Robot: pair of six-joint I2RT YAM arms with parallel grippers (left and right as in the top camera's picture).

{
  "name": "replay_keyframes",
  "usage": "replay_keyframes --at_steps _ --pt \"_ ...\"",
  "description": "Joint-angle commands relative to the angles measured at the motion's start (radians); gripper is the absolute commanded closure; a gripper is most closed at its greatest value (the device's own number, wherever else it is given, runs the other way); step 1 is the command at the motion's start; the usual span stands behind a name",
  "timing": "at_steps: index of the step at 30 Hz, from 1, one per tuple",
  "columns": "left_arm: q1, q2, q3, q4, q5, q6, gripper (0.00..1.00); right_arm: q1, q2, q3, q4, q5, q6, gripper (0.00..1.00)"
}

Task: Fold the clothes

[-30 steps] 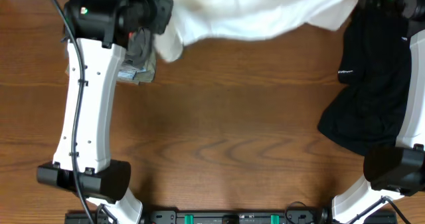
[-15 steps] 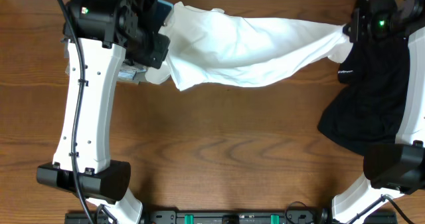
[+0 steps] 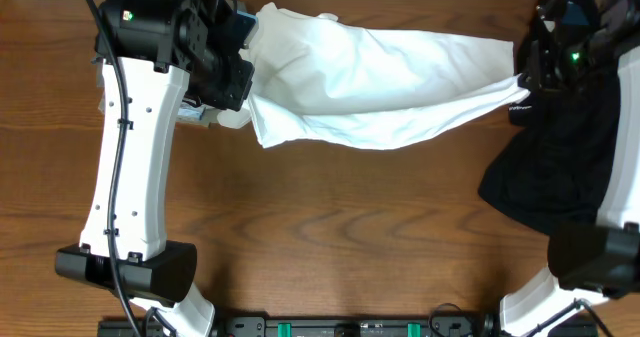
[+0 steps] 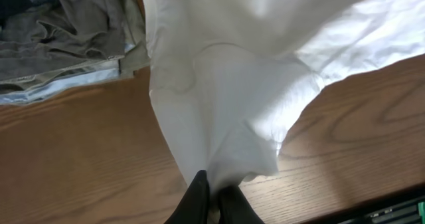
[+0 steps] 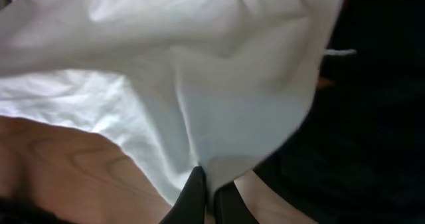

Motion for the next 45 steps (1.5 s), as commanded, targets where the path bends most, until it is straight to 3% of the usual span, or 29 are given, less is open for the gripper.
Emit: replay_keyframes --at_steps 1,5,10,15,20,30,38,45 --pt "0.005 -0.012 0.011 -0.065 -0.014 -0.035 0.94 0.008 -0.132 0.003 -0.029 0.109 0.082 0.98" --pt "0.005 -0.012 0.011 -0.065 -0.040 -0.099 0.94 0.008 -0.206 -0.042 -0.082 0.143 0.114 0.98" --pt "0.005 -0.012 0.006 -0.075 -0.043 -0.125 0.94 0.008 -0.304 -0.259 -0.054 0.200 0.167 0.98" --pt "0.005 -0.012 -0.045 -0.060 -0.042 -0.132 0.94 0.005 -0.382 -0.552 0.119 0.208 0.201 0.99" --pt "0.004 -0.012 -0.161 -0.001 -0.033 -0.132 0.94 0.005 -0.384 -0.714 0.263 0.208 0.209 0.99" --pt "-0.002 -0.012 -0.448 0.373 -0.031 -0.132 0.94 -0.094 -0.382 -0.904 0.490 0.208 0.209 0.99" --pt "-0.002 -0.011 -0.563 0.694 -0.031 -0.165 0.94 -0.145 -0.375 -1.038 0.727 0.153 0.183 0.99" --pt "-0.002 0.002 -0.566 0.761 -0.031 -0.176 0.94 -0.142 -0.356 -1.096 0.871 0.110 0.183 0.99"
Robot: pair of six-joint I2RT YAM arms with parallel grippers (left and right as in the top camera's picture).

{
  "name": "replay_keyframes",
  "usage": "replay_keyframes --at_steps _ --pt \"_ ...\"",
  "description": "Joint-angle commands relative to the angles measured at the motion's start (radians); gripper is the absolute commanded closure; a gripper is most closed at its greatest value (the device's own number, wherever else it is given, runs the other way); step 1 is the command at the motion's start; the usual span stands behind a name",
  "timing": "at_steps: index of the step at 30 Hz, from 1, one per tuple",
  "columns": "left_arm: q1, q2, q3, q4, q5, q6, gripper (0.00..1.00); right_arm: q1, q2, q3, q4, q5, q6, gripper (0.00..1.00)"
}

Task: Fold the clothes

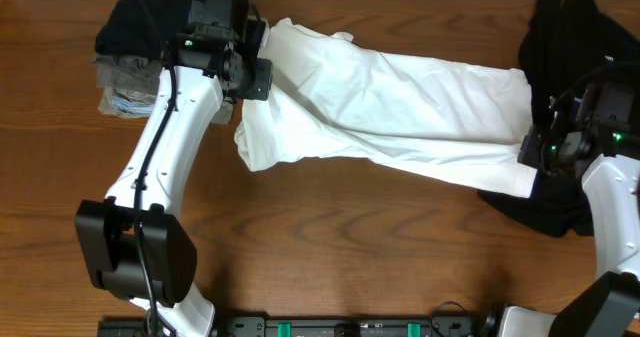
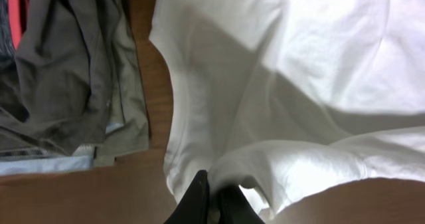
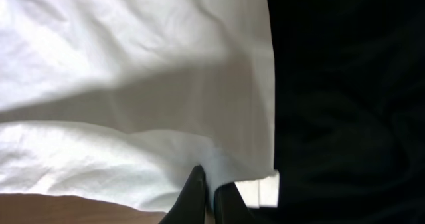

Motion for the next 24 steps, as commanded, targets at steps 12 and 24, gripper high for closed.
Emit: replay_keyframes --at_steps 12,24 --pt "0.000 0.126 -0.005 0.146 -0.003 0.007 0.94 0.000 0.024 -0.006 0.179 -0.014 -0.009 0.99" --pt "-0.001 0.164 -0.005 0.272 -0.004 0.006 0.94 0.000 0.183 -0.006 0.234 0.005 -0.009 0.99"
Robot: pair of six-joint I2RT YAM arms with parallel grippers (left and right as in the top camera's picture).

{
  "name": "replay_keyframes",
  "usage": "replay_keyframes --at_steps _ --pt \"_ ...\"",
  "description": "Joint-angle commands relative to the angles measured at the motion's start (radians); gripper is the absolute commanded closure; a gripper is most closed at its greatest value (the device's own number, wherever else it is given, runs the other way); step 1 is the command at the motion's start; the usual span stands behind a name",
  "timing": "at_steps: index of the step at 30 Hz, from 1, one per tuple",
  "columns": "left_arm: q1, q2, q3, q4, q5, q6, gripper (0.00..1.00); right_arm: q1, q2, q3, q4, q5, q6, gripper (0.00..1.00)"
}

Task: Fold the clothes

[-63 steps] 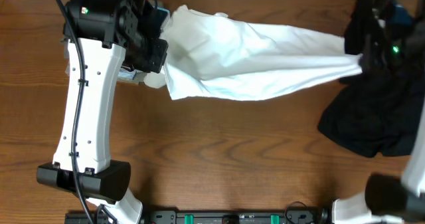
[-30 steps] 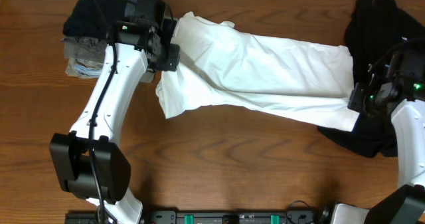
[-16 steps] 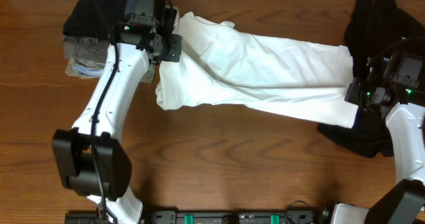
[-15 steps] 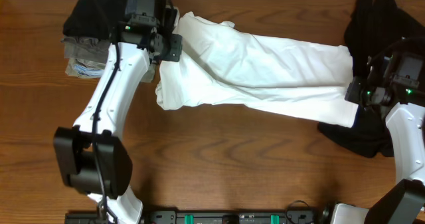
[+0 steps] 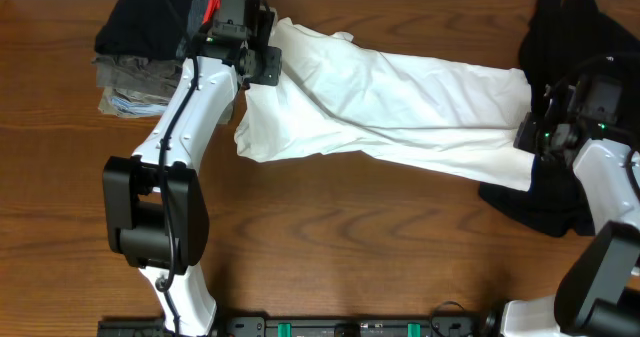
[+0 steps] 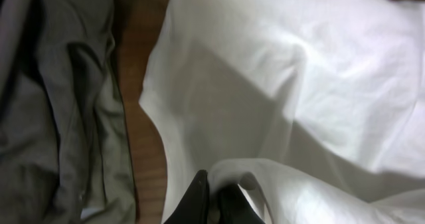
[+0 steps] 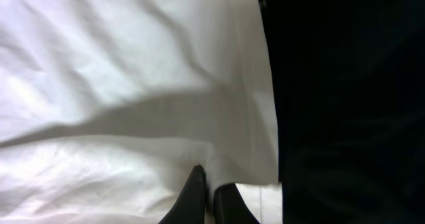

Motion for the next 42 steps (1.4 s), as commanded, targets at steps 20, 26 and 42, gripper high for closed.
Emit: replay_keyframes --at_steps 20,26,42 --pt "-0.025 0.004 -0.005 -0.134 0.153 0.056 0.42 -0.002 0.018 0.012 0.023 -0.008 -0.005 0.80" --pt "-0.042 0.004 -0.005 -0.272 0.153 0.062 0.39 -0.002 0.018 0.067 0.007 -0.075 -0.005 0.73" --pt "-0.033 0.011 0.269 -0.274 0.152 0.028 0.26 0.096 0.022 0.537 -0.283 -0.032 -0.118 0.56"
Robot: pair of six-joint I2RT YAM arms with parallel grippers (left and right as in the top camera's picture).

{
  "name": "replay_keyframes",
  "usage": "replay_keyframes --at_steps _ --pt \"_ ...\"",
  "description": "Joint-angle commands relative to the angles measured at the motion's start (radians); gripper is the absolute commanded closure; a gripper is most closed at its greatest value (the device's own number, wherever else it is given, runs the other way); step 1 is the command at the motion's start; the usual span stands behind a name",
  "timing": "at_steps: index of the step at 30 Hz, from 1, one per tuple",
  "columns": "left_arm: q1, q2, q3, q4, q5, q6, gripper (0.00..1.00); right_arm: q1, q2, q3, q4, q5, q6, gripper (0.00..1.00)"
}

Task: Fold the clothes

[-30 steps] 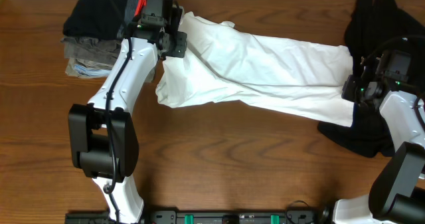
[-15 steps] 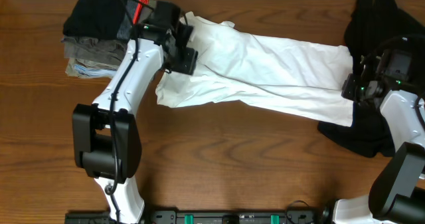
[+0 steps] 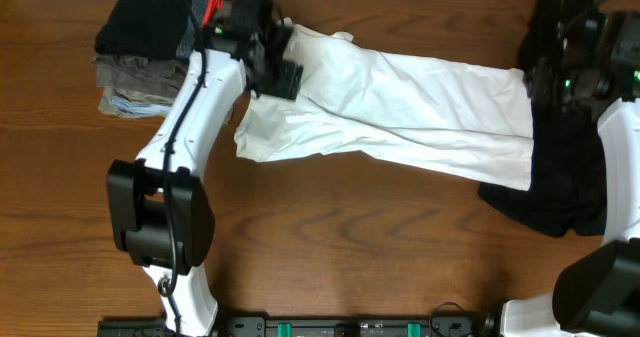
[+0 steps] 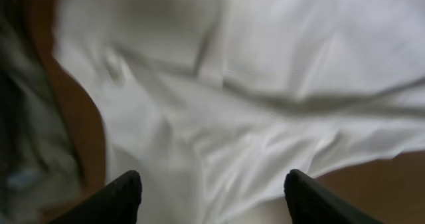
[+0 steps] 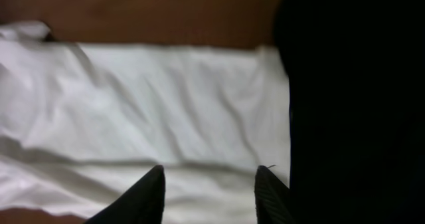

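A white garment [image 3: 390, 107] lies spread lengthwise across the far half of the wooden table [image 3: 330, 247], rumpled, with a fold running along it. My left gripper [image 3: 282, 72] hovers above its left end, open and holding nothing; in the left wrist view its fingers stand wide over the white cloth [image 4: 219, 117], blurred. My right gripper [image 3: 540, 72] hangs open over the garment's right end [image 5: 166, 111], beside a black garment [image 5: 358, 104].
A stack of folded clothes [image 3: 140, 57], dark on top and grey and pale blue below, sits at the far left. A black garment [image 3: 560, 167] lies heaped along the right edge, partly under the white one's end. Bare table fills the near half.
Both grippers have opened and let go of the white garment, and both now sit higher and farther back. The garment lies where it was laid.
First both grippers were shut on the ends of the white garment, holding it stretched above the table's far side. Then it lay lower, spread flat with the grips kept. Afterwards the ends were set farther back, and now both grippers are open above it.
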Motion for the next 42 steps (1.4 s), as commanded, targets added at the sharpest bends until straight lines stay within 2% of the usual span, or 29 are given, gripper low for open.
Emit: replay_keyframes --at_steps 1,9,12,22,42 --pt "0.013 0.014 0.134 0.007 0.010 -0.008 0.25 0.021 0.011 0.067 0.014 0.032 -0.035 0.55" --pt "0.049 0.212 0.466 0.016 0.010 -0.007 0.15 0.023 0.098 0.105 -0.002 0.012 -0.035 0.55" --pt "0.060 0.295 0.533 0.051 0.010 -0.007 0.13 0.035 0.116 0.104 -0.031 0.005 -0.039 0.54" --pt "0.104 0.465 0.544 0.200 0.011 -0.003 0.13 0.080 0.118 0.104 -0.091 0.006 -0.061 0.50" --pt "0.106 0.650 0.544 0.335 0.066 0.027 0.16 0.101 0.118 0.103 -0.140 0.006 -0.061 0.48"
